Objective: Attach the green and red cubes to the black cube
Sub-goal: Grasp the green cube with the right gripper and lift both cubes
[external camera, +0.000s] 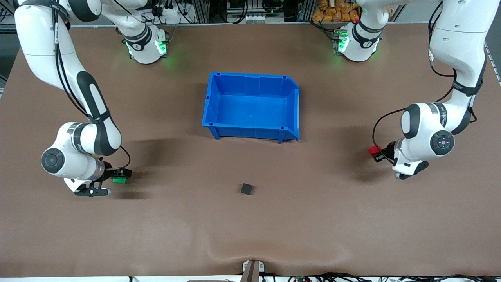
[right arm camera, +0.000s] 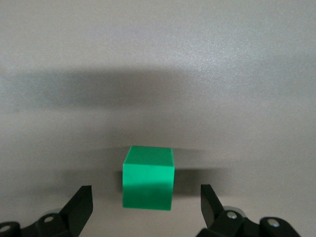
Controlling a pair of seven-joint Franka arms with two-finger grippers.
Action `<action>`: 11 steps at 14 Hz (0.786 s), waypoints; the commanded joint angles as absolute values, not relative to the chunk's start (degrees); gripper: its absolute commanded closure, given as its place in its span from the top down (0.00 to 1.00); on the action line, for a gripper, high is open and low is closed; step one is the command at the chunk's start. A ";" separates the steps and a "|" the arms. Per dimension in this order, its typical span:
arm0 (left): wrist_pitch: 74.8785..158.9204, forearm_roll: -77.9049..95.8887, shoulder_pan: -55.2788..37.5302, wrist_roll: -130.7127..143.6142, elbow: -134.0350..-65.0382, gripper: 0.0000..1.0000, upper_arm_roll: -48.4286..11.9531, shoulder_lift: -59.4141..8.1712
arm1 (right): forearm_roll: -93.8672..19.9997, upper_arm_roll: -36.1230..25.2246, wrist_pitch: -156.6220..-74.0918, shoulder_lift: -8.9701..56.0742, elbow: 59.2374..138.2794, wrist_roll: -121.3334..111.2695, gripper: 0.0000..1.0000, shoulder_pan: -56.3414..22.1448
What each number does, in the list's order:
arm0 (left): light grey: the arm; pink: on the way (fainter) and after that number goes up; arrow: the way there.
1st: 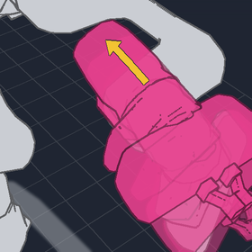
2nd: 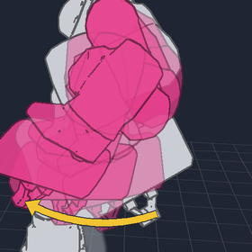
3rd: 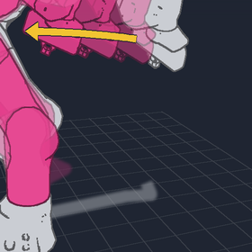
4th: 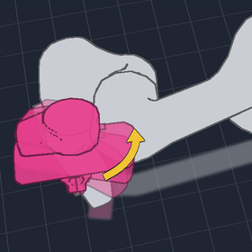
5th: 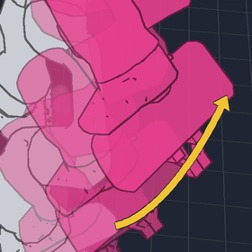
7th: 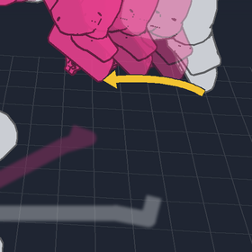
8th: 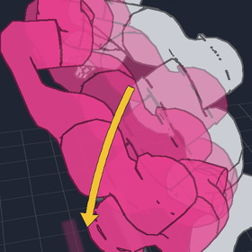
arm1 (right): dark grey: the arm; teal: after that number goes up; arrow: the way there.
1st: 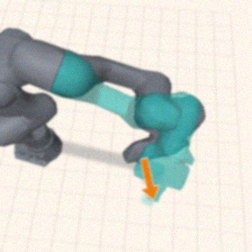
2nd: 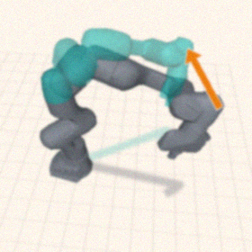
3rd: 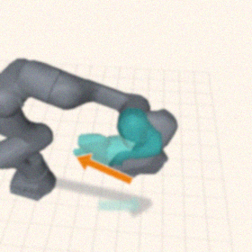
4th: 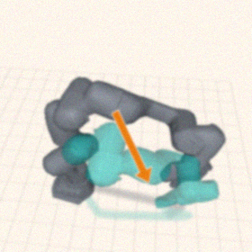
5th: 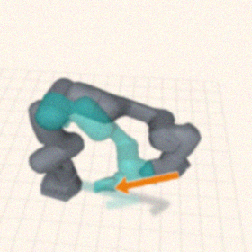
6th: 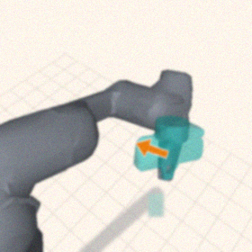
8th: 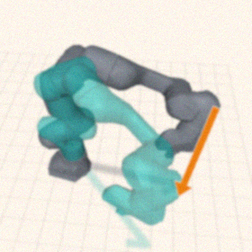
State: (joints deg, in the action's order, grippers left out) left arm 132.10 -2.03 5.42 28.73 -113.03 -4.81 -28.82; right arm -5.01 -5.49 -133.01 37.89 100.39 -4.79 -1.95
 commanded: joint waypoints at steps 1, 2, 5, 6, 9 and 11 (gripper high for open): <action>132.19 0.78 4.75 35.13 -110.05 0.00 -5.01 -28.74 | -5.27 -5.19 -132.89 38.67 99.23 -4.04 0.57 -1.32; 132.19 1.05 4.22 39.77 -107.86 0.00 -5.01 -29.44 | -5.27 -5.19 -132.63 38.67 99.32 -4.30 0.20 -1.23; 131.75 1.14 1.94 47.54 -102.67 0.00 -5.27 -31.55 | -5.36 -5.19 -132.36 38.50 99.23 -5.01 0.00 -0.79; 131.66 1.49 1.41 49.38 -101.00 0.00 -5.27 -32.16 | -5.36 -5.19 -132.45 38.41 99.14 -5.79 0.00 -0.88; 128.60 5.00 -1.13 55.79 -94.86 0.00 -5.36 -34.53 | -5.19 -5.19 -132.28 37.79 97.83 -11.58 0.00 -1.40; 125.35 7.55 -2.37 62.46 -89.94 0.00 -5.36 -36.38 | -5.19 -4.92 -129.22 37.62 95.03 -15.36 0.00 -1.76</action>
State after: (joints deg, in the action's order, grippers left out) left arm 129.40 5.31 -1.02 57.28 -96.53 -5.58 -33.31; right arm -4.99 -5.41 -132.48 38.03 98.00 -11.72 -1.66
